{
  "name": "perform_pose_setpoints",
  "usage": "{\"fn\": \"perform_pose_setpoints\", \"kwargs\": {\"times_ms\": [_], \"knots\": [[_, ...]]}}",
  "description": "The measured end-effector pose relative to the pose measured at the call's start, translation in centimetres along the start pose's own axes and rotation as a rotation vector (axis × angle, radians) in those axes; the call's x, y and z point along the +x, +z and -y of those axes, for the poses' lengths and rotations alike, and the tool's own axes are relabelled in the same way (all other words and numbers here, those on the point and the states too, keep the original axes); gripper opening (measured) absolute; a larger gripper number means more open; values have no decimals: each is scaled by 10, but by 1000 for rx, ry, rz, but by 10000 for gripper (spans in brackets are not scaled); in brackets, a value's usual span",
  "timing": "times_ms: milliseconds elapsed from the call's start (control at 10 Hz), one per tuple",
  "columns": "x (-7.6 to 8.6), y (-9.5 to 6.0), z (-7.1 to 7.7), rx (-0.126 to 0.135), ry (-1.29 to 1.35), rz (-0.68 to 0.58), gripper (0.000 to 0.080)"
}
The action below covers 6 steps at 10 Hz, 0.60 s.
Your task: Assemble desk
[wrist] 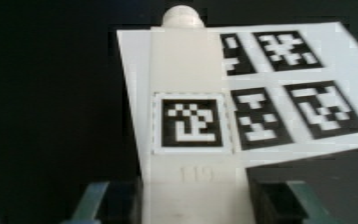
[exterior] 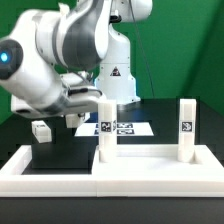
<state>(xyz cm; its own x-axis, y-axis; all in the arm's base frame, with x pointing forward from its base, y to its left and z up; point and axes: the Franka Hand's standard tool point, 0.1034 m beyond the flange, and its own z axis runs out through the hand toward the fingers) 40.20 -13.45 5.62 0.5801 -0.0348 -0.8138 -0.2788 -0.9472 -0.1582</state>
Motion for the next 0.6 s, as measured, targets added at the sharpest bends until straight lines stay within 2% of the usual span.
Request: {"fn": "perform_pose_setpoints", "kwargs": {"times_ms": [100,200,300,500,600], "knots": [[-11,-20,6,9,-9,-39,288],[-19,-29,11,10,-8,-47,288],[-17,-32,13,5,-15,-68,288],[0,-36,9,-29,-24,-247,288],[11,-29,8,-64,-29,-354,290]]}}
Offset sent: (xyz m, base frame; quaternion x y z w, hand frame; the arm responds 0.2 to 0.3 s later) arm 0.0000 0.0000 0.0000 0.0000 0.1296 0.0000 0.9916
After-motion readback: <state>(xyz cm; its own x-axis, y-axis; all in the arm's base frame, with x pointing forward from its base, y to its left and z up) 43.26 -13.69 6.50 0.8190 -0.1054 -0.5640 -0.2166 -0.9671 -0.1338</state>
